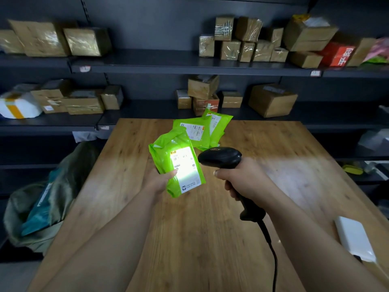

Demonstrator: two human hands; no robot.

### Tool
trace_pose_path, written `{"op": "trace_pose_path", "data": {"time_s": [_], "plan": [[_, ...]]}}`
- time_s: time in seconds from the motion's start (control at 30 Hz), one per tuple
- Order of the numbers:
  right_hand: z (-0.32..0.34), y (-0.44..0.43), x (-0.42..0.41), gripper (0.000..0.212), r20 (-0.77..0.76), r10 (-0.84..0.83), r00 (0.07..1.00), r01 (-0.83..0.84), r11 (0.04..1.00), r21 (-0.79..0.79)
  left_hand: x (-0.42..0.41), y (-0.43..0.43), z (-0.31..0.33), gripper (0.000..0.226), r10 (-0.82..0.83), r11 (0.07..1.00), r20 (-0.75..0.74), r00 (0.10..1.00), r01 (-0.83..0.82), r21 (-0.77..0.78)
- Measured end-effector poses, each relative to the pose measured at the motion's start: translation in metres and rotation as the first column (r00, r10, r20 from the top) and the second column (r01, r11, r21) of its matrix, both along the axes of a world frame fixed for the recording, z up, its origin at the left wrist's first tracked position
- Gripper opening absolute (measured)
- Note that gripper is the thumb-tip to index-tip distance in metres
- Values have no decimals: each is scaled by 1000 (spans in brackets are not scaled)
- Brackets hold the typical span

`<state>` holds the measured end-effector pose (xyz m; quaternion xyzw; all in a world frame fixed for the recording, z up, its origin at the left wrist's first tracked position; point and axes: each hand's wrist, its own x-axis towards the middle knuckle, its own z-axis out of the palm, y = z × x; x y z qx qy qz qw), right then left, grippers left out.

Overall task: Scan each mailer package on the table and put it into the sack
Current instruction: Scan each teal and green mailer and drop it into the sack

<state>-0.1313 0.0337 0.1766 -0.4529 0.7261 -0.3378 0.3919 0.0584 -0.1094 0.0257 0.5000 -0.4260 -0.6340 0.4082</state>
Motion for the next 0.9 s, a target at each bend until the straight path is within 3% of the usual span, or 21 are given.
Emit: {"op": "trace_pose_path", "data": {"time_s": [0.17, 0.37, 0.5, 0.67, 0.9], "plan": [[3, 5, -1, 13, 34, 6, 999, -6, 1000, 9, -7, 10, 10, 30, 35, 999, -15, 999, -34, 34], [-2, 0, -4, 14, 114, -1, 993, 8, 998, -59, -4, 7, 4, 32, 38, 998, 6, 999, -38, 55], [-13, -14, 6, 13, 312, -5, 950, 45, 992, -121, 14, 8, 8, 42, 31, 999, 27, 999, -32, 24], [-34, -42, 42, 6, 495, -19, 869, 55, 997, -59, 61, 15, 26, 33, 73, 997, 16, 997, -73, 5], [-67, -83, 135, 11, 490, 53, 870, -54, 998, -12, 167, 20, 38, 23, 191, 982, 21, 981, -191, 8]]}}
